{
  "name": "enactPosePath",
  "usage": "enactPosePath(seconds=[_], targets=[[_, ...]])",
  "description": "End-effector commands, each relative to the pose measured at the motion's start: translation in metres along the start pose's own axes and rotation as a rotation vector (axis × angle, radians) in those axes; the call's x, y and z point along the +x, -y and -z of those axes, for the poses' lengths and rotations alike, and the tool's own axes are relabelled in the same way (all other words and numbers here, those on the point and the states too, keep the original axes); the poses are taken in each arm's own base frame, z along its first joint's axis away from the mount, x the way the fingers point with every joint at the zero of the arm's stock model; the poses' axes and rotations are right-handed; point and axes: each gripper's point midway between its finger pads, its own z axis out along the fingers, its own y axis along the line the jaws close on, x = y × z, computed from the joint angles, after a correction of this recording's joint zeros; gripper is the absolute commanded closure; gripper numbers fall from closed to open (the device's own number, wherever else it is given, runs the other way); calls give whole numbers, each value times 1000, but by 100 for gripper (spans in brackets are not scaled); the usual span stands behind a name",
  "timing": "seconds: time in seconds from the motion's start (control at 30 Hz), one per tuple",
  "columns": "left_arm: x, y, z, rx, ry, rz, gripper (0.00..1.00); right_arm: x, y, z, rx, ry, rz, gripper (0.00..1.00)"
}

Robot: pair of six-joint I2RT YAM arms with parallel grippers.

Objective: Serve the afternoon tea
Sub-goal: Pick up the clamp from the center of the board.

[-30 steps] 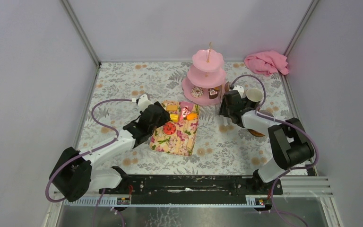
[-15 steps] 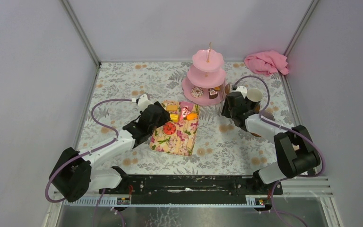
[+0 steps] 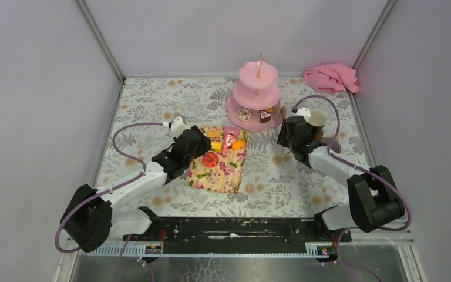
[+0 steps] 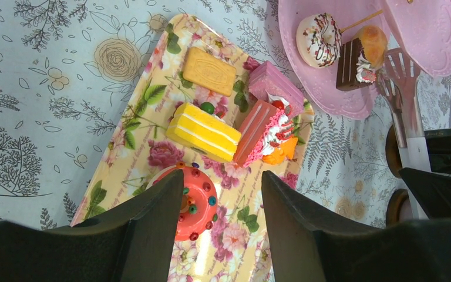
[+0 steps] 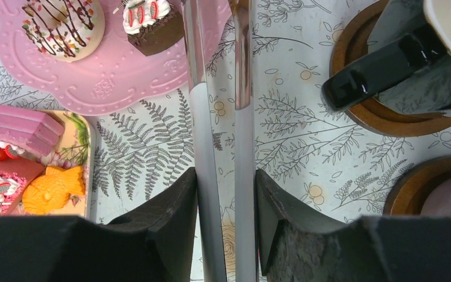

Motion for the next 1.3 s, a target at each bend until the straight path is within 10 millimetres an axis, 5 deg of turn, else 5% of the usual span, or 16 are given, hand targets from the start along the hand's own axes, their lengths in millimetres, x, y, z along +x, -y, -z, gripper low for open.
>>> enactPosePath(seconds=[0.0, 0.47, 0.83, 1.27], targets=[[-19, 15, 3, 33, 52, 13, 41, -32, -5, 11, -20, 131, -16, 59], [-20, 18, 3, 40, 52, 19, 41, -37, -15, 38, -42, 170, 23, 60], [-22, 21, 7, 52, 48, 17, 41, 3, -18, 69, -45, 128, 83, 61], [-17, 14, 12, 40, 23, 1, 40, 55, -52, 118, -89, 78, 293, 63]])
